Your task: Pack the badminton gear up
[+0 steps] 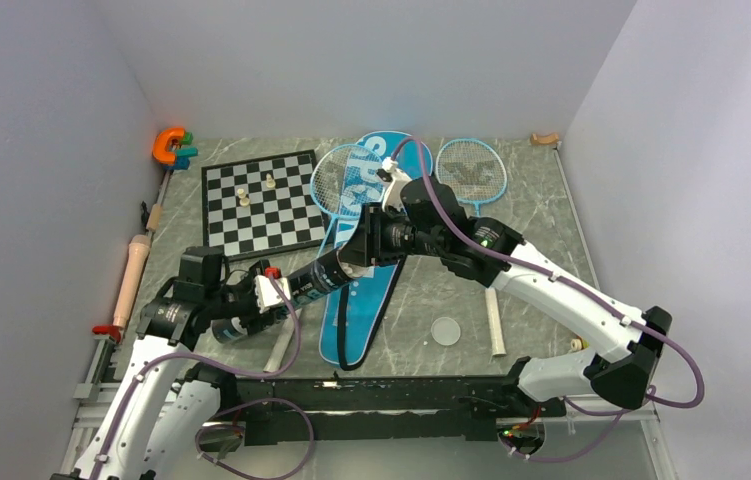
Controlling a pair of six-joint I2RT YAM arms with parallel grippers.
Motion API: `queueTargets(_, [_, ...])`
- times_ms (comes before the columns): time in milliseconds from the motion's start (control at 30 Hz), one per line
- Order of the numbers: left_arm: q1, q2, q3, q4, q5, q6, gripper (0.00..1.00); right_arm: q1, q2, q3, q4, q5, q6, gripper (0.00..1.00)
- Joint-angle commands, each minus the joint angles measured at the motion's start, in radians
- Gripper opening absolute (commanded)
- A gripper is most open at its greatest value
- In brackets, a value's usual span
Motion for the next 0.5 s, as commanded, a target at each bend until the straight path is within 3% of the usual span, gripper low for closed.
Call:
queueTargets(0, [-0.006,-0.018,0.036,0.020,0.058,0.018,0.33,0.002,-0.065,0.009,0.064,-0.019,0.008,0.45])
queueTargets(233, [-0.006,-0.011,0.023,0.043,0.053,0.000,0.33,-0.028,-0.177,0.013,0.010,0.032,0.009,0.62])
queueTargets(467, [-0.006,-0.008,0.053,0.037,0.054,-0.013,0.31,-0.079,-0.185,-0.013,-0.124,0.114,-0.033,0.61])
